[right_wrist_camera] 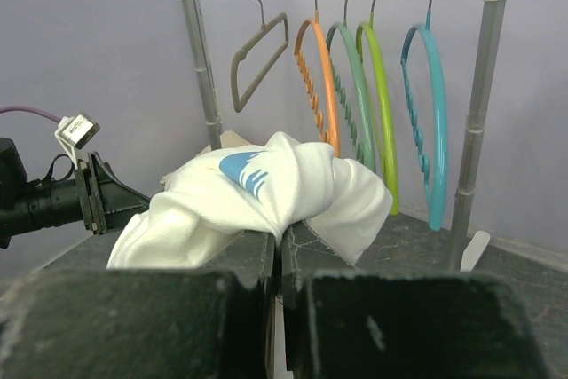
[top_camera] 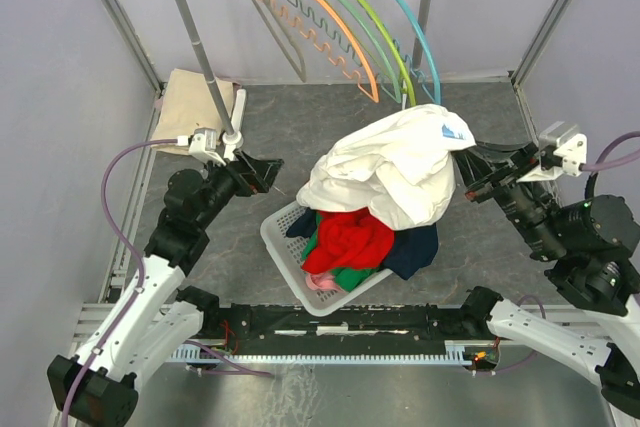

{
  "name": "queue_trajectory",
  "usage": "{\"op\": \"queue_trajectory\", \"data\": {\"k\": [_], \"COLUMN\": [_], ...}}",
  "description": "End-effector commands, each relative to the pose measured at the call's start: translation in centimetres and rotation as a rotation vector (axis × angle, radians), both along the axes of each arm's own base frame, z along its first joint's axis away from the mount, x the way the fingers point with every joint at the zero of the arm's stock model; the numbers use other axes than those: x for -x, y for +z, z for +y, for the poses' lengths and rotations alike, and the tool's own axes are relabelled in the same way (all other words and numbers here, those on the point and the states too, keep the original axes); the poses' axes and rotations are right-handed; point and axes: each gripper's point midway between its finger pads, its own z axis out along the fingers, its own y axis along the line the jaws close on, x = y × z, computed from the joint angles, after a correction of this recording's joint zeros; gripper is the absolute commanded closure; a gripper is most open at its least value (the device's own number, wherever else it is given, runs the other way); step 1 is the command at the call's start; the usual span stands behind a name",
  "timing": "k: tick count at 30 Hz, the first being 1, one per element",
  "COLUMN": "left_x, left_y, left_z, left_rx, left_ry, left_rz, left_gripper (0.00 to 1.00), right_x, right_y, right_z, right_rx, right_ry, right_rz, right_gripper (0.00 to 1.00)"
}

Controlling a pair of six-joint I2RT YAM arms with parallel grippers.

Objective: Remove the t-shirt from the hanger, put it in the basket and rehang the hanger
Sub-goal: Place the T-shirt in the bin.

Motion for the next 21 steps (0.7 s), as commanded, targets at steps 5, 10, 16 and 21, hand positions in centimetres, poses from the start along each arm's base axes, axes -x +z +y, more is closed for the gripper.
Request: {"op": "queue_trajectory", "data": {"k": [5,10,16,21], "left_x": [-1.0,-1.5,-1.7,-1.5], "left_y": [0.8,0.2,-0.4,-0.8], "left_z": [0.6,0.7,0.2,-0.7], "left_rx": [-0.05,-0.084,-0.121,-0.148], "left_ry": [0.032,0.052,0.059,0.052], "left_rz": [-0.043,-0.019,-0.005,-0.001], "left_gripper": [0.0,0.0,0.0,0.0], "right_x": [1.1,-0.5,-2.4,-3.1], "right_y": [4.0,1.4,-3.4,-8.0], "right_z": [-0.5,3.4,8.4,10.6], "right_rx": [-0.019,0.085,0.164,0.186], "right_ry": [0.024,0.105,0.207,0.244], "right_rz": [-0.058,0.041,0.17,0.259], "right_gripper": [0.98,0.98,0.98,0.98]}}
